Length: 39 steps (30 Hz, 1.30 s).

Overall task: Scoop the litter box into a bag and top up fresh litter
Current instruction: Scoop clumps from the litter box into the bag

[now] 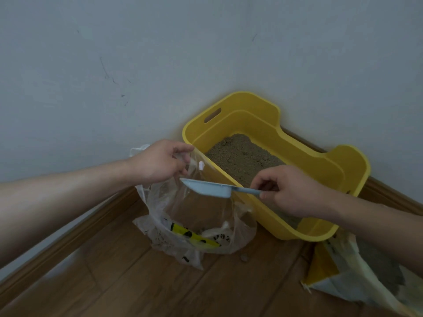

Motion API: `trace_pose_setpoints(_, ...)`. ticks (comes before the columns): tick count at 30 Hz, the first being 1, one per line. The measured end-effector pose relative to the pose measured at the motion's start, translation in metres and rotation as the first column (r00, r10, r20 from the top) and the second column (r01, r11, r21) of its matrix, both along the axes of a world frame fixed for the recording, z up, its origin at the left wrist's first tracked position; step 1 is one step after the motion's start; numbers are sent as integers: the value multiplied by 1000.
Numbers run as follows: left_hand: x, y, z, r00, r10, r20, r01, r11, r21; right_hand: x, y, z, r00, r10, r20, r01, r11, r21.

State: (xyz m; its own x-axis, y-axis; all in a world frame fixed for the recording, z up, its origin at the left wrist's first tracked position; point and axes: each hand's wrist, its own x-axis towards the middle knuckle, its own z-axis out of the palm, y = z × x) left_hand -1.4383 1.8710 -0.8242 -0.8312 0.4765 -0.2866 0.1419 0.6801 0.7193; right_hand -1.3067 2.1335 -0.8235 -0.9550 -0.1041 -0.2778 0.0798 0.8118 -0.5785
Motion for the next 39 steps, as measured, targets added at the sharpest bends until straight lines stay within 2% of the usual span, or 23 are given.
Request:
trace_pose_setpoints(5, -4, 6, 0, 1000, 3, 2, -3, 1000, 4, 12, 18, 13, 990, -136, -27, 135, 990, -35)
trace_pose_setpoints(12, -10, 24, 2, 994, -96, -49, 95, 995, -35, 15, 47, 10, 974, -218, -57, 225, 947, 228)
trace_pose_setpoints(16, -14, 30, -2, 991, -119, -66, 116, 992, -42, 12, 65, 6, 974, -223, -48, 224, 889, 400)
trace_pose_setpoints(21, -18, 32, -6, 991, -121, -60, 118, 992, -41, 10, 75, -1, 967, -252, -40, 246, 882, 402)
trace_pose_setpoints(29, -24, 32, -12, 993, -110, -39, 110, 994, -11, 0, 91, -16, 948, -313, 54, 227, 787, 573)
trace_pose_setpoints(39, -30, 36, -17, 990, -136, -28, 137, 991, 10, -14, 99, -43, 908, -398, 132, 225, 728, 648)
